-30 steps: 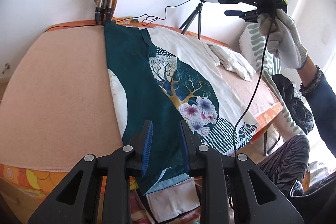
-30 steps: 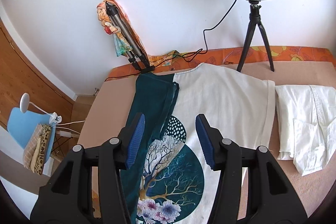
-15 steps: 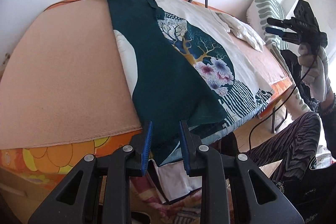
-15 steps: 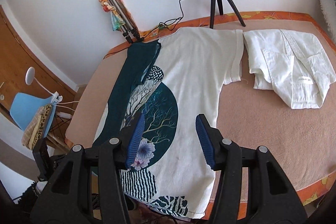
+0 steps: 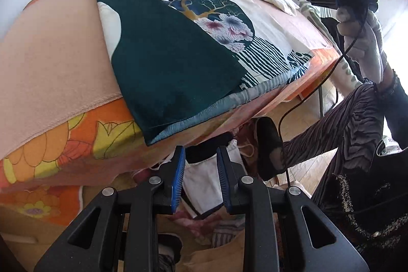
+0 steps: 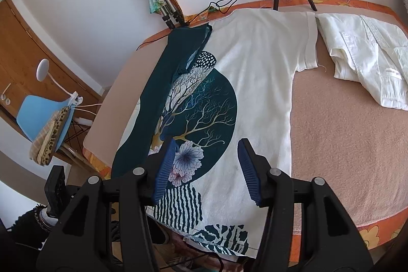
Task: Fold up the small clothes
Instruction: 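Move both grippers to the cream side edge of the T-shirt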
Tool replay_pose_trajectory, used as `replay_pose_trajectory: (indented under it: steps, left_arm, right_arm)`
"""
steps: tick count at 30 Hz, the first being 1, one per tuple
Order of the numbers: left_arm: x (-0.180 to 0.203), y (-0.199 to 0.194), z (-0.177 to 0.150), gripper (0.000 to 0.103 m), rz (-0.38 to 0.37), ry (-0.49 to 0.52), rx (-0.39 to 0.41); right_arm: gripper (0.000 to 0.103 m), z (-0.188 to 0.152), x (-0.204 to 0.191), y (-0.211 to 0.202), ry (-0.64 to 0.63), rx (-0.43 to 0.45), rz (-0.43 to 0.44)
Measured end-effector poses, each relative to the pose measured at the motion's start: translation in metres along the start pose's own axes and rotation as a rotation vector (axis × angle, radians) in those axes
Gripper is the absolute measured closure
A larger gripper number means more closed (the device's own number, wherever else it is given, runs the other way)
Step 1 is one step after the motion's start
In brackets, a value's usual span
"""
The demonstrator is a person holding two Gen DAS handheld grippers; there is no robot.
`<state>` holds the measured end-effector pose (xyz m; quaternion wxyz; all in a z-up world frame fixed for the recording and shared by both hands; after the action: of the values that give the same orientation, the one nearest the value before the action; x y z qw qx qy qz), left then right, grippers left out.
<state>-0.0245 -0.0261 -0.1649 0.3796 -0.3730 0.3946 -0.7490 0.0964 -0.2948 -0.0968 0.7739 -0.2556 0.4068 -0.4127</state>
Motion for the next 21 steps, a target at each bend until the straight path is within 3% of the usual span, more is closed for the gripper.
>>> replay_pose_trajectory:
  steps: [5,9,16,17,21]
  left_arm:
    - [-0.011,-0.017,0.015,0.08,0.042,-0.027,0.075]
    - [-0.002,-0.022,0.029,0.08,0.061,0.011,0.111]
    - [0.046,-0.009,0.069,0.079,0.029,0.102,0.176]
    - [0.056,-0.005,0.075,0.075,0.025,0.123,0.182]
    - [0.097,0.011,0.099,0.073,-0.002,0.198,0.211]
  right_arm:
    - [0.049,-0.001,-0.003,-0.001,-0.019,0.008,-0.02]
    - [0.049,0.002,0.012,-0.011,0.003,0.034,-0.047]
    - [0.049,0.007,0.053,-0.041,0.079,0.102,-0.071]
    - [0.049,0.007,0.059,-0.046,0.088,0.111,-0.075]
    - [0.039,0.003,0.088,-0.068,0.144,0.156,-0.07]
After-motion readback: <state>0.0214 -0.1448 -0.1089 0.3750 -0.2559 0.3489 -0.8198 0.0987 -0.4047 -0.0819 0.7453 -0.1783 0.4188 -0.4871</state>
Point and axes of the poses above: each gripper's, at about its wrist camera, not at the fingertips, and y roughly the way its jaws point, x to its right, z to its top, the point moved 5 cm from there along y, roughly the way its jaws point, and after that the axes turned 3 degrees about -x, right-handed, at the moved point
